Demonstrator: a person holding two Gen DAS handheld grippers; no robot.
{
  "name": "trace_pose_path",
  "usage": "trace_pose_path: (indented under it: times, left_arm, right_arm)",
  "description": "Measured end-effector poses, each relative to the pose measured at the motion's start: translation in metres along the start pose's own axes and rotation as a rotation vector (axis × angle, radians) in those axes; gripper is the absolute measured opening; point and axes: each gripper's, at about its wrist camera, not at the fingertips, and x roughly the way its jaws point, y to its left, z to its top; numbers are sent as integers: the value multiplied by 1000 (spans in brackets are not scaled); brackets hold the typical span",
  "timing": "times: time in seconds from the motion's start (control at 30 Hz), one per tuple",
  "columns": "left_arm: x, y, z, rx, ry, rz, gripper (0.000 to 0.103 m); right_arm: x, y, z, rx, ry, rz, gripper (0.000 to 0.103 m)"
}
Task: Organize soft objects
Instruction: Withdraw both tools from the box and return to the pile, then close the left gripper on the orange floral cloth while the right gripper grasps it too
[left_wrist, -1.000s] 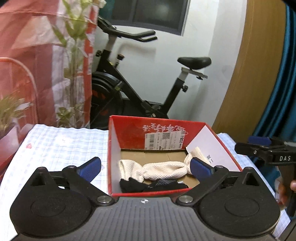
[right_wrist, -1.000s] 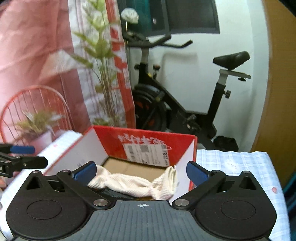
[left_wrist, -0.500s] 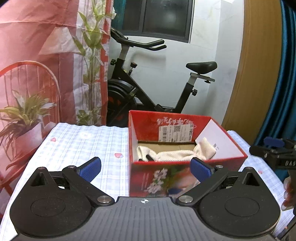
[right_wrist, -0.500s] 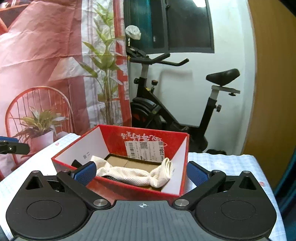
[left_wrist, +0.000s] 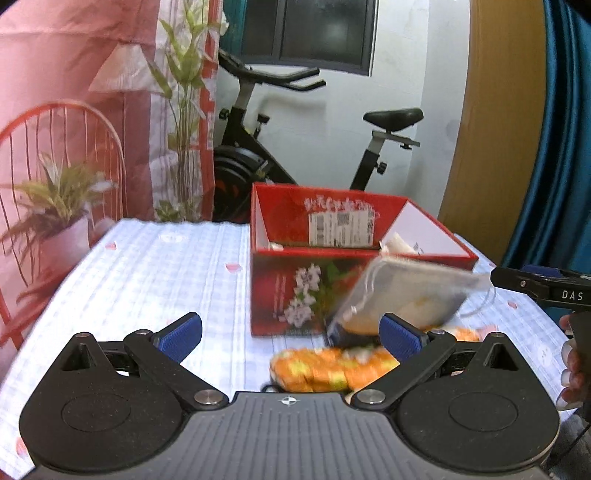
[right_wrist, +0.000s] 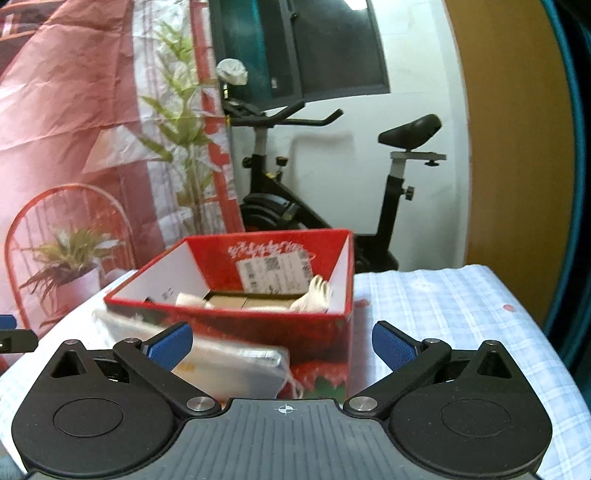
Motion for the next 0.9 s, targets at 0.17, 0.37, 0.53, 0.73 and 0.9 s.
trace_pose_path:
  times: [0.17, 0.37, 0.53, 0.73, 0.9]
  left_arm:
    - [5, -1, -20, -35, 43, -35, 101]
    - [10, -5, -29, -50, 67, -72, 89]
    - [13, -4, -32, -66, 72, -77, 80]
    - [20, 1, -37, -102, 105, -85, 65]
    - [25, 1, -44, -116, 129, -100, 63]
  right_arm:
    - [-4, 4, -19, -5, 26, 34, 103]
    - [-6, 13, -35, -12, 47, 63, 100]
    - [-6, 20, -40, -16, 57, 95, 91]
    - [4, 29, -40, 12, 87, 103, 61]
    - [14, 42, -47, 27, 125, 121, 50]
